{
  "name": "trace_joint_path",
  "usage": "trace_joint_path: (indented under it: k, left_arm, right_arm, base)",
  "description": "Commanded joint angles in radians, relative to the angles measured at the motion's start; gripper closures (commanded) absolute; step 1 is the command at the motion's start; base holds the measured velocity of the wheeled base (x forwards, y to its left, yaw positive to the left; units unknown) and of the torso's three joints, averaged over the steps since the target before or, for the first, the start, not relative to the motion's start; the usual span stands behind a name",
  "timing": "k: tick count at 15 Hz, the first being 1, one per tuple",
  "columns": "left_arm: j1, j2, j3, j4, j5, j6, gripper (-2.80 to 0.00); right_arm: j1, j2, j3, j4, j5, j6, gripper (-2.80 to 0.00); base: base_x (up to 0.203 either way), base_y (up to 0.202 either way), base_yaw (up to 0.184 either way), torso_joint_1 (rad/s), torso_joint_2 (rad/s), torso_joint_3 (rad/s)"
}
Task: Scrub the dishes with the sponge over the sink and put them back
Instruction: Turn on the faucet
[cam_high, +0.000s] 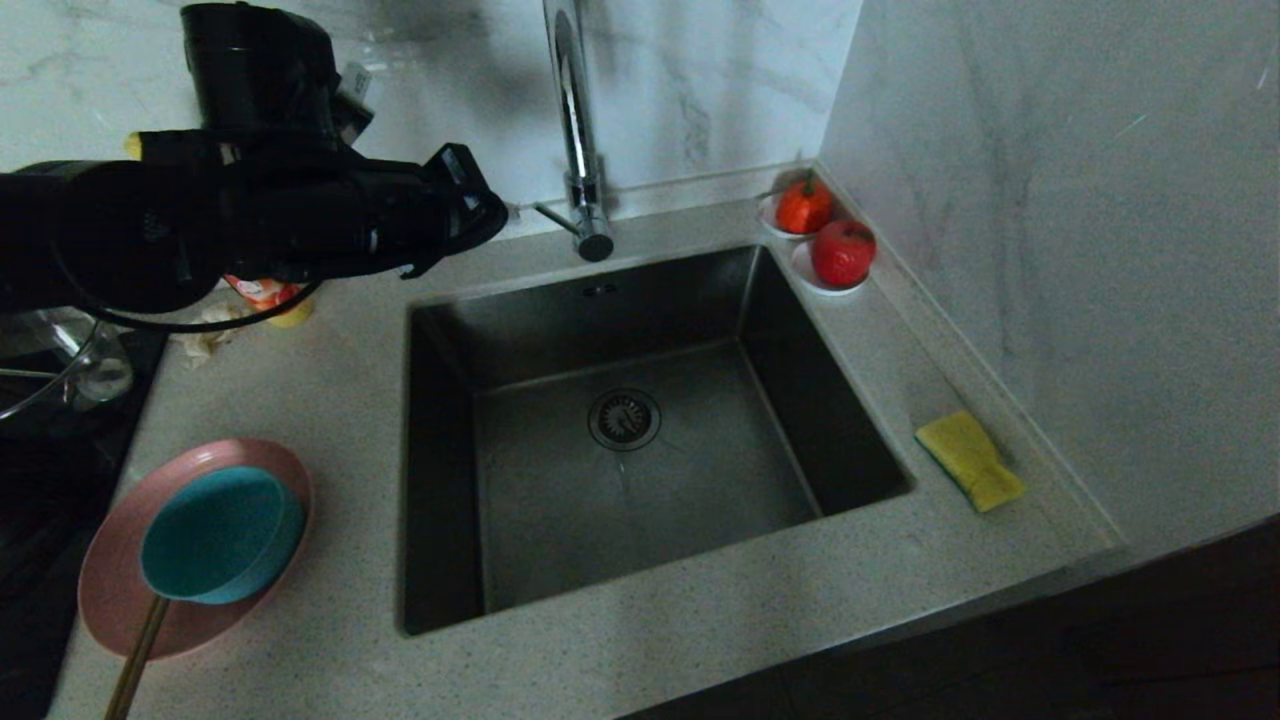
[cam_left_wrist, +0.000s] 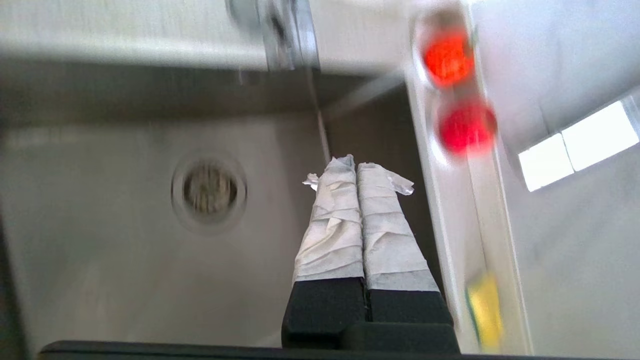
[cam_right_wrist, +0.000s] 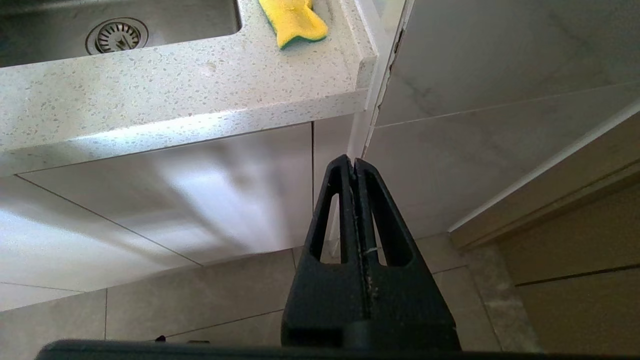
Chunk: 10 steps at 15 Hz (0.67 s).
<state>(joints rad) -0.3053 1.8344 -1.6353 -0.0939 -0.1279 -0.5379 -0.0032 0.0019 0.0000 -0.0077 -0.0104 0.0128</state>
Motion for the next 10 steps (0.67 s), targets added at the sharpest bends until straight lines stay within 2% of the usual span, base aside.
trace_joint_path:
  k: [1, 6, 10]
  left_arm:
    - [0.027, 0.136, -0.111, -0.017, 0.004, -0.014, 0.00]
    - [0.089, 0.264, -0.291, -0.078, 0.005, -0.084, 0.00]
    - [0.107, 0.312, -0.298, -0.196, -0.001, -0.086, 0.00]
  right_arm:
    - [0.000, 0.000, 0.000, 0.000, 0.000, 0.000, 0.00]
    - [0.000, 0.000, 0.000, 0.000, 0.000, 0.001, 0.00]
    - [0.000, 0.000, 0.000, 0.000, 0.001, 0.001, 0.00]
  base:
    - [0.000, 0.000, 0.000, 0.000, 0.00, 0.000]
    - [0.000, 0.000, 0.000, 0.000, 0.00, 0.000]
    - [0.000, 0.000, 0.000, 0.000, 0.00, 0.000]
